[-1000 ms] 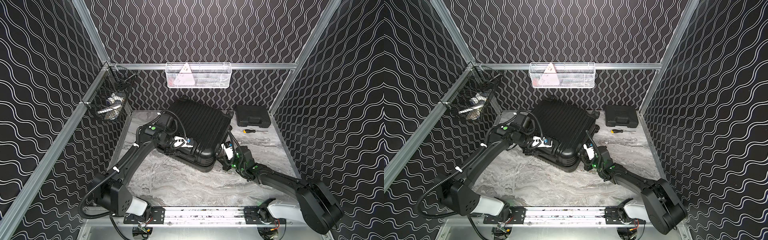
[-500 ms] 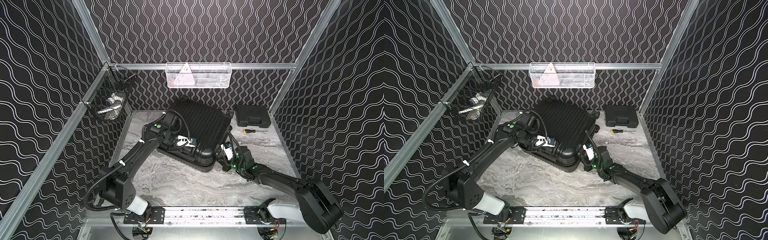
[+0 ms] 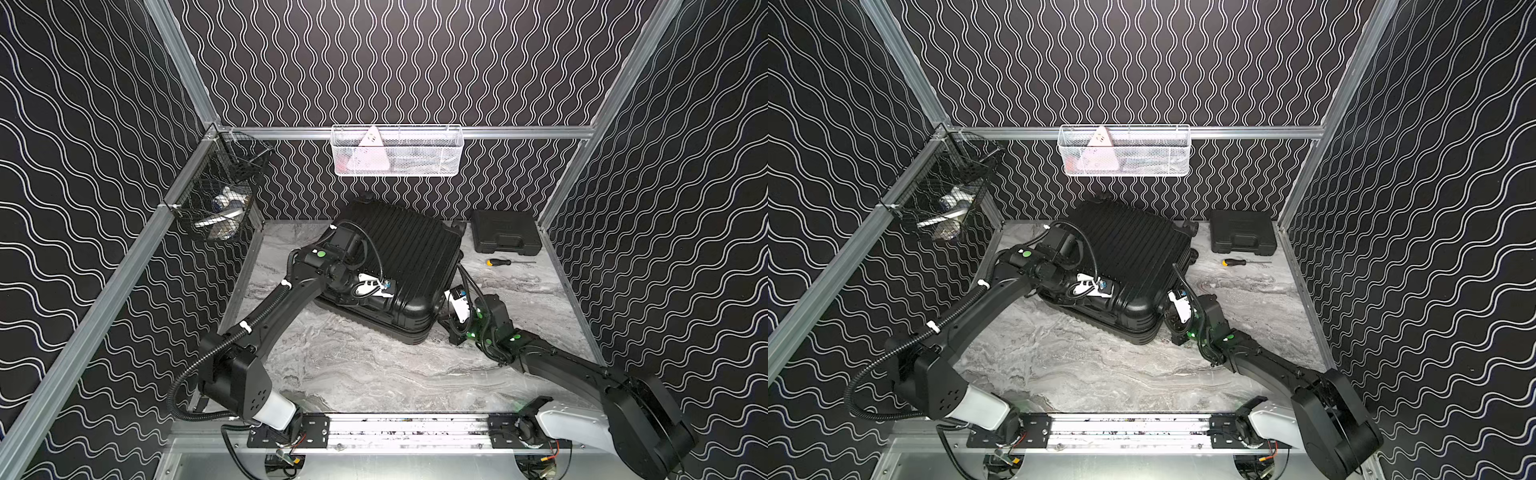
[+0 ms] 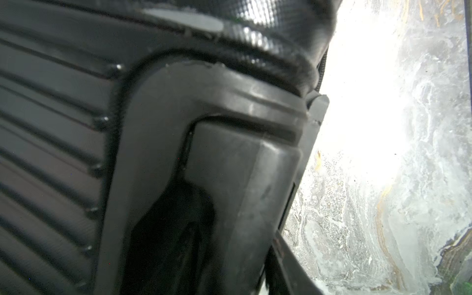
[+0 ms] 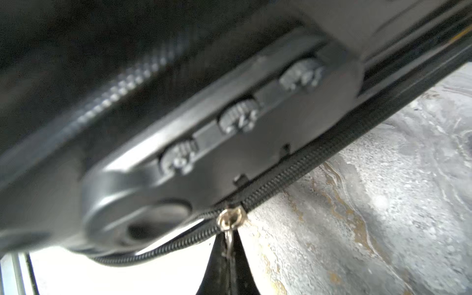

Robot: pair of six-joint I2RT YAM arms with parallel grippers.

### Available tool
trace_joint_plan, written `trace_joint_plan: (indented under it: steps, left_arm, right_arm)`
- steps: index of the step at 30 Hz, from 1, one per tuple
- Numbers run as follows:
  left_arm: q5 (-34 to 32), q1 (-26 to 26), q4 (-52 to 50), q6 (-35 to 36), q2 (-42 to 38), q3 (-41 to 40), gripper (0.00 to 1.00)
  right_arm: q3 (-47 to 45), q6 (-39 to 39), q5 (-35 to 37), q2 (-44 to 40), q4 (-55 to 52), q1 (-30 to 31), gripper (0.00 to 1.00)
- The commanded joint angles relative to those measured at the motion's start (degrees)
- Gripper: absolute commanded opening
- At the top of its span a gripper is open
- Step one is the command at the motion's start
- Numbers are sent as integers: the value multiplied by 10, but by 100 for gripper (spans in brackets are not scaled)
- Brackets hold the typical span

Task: Close the suitcase zippers
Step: Pick up the suitcase from the center of the board, then zip the zipper on the suitcase.

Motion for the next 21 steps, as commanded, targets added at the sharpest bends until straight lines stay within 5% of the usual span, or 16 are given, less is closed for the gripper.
trace_joint_plan:
  steps: [1, 21]
  left_arm:
    - [-31, 3, 60, -118, -3, 4, 33]
    - [-71, -15, 124, -267, -4, 7, 31]
  right_arm:
    - [-5, -19, -38, -13, 12, 2, 0]
    - [-12, -31, -92, -10, 32, 90, 0]
